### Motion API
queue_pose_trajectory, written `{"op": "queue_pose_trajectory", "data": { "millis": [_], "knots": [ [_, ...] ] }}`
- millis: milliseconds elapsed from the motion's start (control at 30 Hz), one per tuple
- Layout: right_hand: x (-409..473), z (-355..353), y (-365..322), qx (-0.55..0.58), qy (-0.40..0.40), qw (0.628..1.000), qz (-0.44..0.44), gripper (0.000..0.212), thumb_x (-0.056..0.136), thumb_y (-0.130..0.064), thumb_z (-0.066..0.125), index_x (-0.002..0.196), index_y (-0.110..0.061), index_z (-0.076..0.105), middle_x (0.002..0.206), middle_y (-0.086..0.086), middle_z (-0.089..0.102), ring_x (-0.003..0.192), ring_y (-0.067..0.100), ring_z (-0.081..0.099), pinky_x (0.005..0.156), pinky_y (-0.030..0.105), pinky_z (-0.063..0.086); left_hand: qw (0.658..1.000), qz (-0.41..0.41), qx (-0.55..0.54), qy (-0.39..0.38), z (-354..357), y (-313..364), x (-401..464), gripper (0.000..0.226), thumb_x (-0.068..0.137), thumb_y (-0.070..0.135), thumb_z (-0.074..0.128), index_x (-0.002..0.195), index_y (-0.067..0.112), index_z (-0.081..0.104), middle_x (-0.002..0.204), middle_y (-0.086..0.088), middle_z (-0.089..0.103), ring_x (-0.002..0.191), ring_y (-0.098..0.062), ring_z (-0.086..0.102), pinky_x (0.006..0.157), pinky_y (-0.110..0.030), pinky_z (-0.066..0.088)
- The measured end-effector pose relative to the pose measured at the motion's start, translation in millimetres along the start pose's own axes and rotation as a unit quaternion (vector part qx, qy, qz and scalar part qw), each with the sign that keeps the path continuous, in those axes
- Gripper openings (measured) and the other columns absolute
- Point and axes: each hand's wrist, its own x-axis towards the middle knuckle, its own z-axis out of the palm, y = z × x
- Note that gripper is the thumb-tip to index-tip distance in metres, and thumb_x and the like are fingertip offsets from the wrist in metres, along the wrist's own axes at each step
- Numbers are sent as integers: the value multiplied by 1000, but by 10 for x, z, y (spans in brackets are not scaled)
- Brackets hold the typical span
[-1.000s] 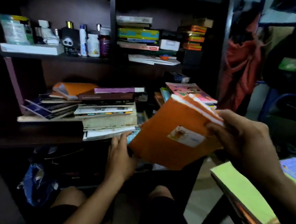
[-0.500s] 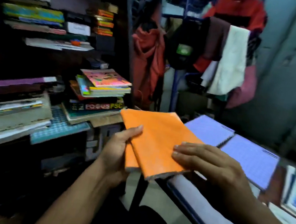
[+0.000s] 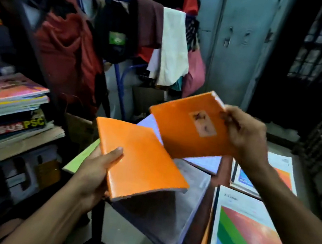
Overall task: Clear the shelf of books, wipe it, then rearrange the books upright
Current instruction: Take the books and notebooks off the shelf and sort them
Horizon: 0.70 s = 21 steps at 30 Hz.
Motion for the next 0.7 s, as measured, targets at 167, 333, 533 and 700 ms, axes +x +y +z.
{"op": "queue_pose_trajectory", "data": {
  "millis": [167, 333, 533, 700],
  "knots": [
    [120, 252, 678, -192, -3, 980, -53, 31, 100, -19, 48, 126, -18, 65, 115, 6, 69, 97, 34, 65, 68, 42, 56, 999, -19, 4, -31, 92, -53, 114, 33, 96, 24, 62, 128, 13, 61, 109, -17, 74, 83, -27, 73, 67, -36, 58],
    [-640, 1007, 1225, -239, -317, 918, 31, 30, 102, -36, 50, 126, -25, 63, 118, 8, 58, 105, 35, 57, 74, 46, 54, 997, -23, 58, -41, 67, -155, 190, 36, 93, 29, 65, 129, 26, 60, 109, -9, 76, 93, -29, 73, 77, -41, 57],
    [-865, 1152, 1469, -128, -317, 937, 70, 31, 99, -35, 61, 127, -23, 70, 128, 3, 64, 114, 29, 57, 96, 41, 45, 992, -41, 106, -56, -11, -201, 284, 43, 90, 35, 67, 132, 38, 57, 112, -5, 76, 100, -32, 73, 87, -49, 56],
    [-783, 1062, 1304, -21, -254, 955, 152, 27, 102, -33, 57, 120, -18, 72, 120, -1, 70, 113, 21, 60, 96, 29, 41, 988, -29, 130, -76, 115, -95, 380, 32, 92, 33, 64, 123, 40, 59, 108, -4, 77, 94, -30, 75, 80, -45, 57]
  ]
}}
